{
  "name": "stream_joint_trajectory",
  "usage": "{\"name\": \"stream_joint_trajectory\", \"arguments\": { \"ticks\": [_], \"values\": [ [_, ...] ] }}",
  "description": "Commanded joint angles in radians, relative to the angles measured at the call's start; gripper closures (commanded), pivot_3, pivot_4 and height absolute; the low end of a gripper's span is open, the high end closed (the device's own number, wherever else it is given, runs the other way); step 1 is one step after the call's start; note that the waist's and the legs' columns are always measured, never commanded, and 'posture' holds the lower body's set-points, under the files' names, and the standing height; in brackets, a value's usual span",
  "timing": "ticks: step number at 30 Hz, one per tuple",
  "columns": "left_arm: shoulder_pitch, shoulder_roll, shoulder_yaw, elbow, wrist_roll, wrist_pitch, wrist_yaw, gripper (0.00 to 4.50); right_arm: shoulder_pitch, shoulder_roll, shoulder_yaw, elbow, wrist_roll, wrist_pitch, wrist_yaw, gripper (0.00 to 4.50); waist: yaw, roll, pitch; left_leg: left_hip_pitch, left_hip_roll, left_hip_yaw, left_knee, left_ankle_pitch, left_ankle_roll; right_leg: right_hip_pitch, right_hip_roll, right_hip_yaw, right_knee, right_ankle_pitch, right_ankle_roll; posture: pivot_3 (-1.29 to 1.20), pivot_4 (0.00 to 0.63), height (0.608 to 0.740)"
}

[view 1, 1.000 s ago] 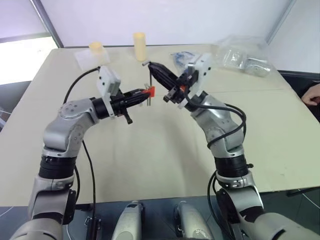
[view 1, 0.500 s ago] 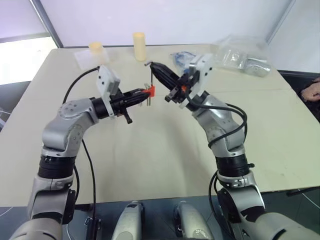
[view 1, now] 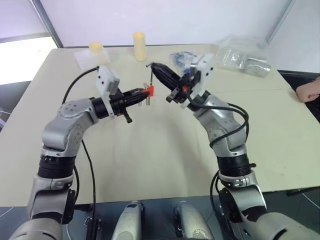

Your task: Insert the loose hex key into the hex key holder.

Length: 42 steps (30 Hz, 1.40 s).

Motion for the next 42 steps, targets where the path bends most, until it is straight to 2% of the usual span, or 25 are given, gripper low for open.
{"name": "stream_joint_trajectory", "arguments": {
  "ticks": [1, 18, 42],
  "values": [
    [-0.028, 0.009, 0.027, -0.011, 0.0, -0.023, 0.003, 4.5, -0.028, 0.0, -0.013, -0.037, 0.018, -0.004, 0.003, 4.43, 0.0, 0.0, 0.0, 0.0, 0.0, 0.0, 0.0, 0.0, 0.0, 0.0, 0.0, 0.0, 0.0, 0.0, 0.0, 0.0, 0.15, 0.74],
    [-0.025, 0.011, 0.023, 0.001, 0.011, -0.032, -0.005, 4.5, -0.029, 0.002, 0.0, -0.075, 0.042, 0.037, 0.014, 4.43, 0.0, 0.0, 0.0, 0.0, 0.0, 0.0, 0.0, 0.0, 0.0, 0.0, 0.0, 0.0, 0.0, 0.0, 0.0, 0.0, 0.15, 0.74],
    [-0.028, 0.01, 0.022, -0.018, 0.002, -0.031, -0.007, 4.5, -0.027, -0.018, 0.002, -0.033, -0.005, 0.001, 0.03, 4.43, 0.0, 0.0, 0.0, 0.0, 0.0, 0.0, 0.0, 0.0, 0.0, 0.0, 0.0, 0.0, 0.0, 0.0, 0.0, 0.0, 0.15, 0.74]
  ]
}}
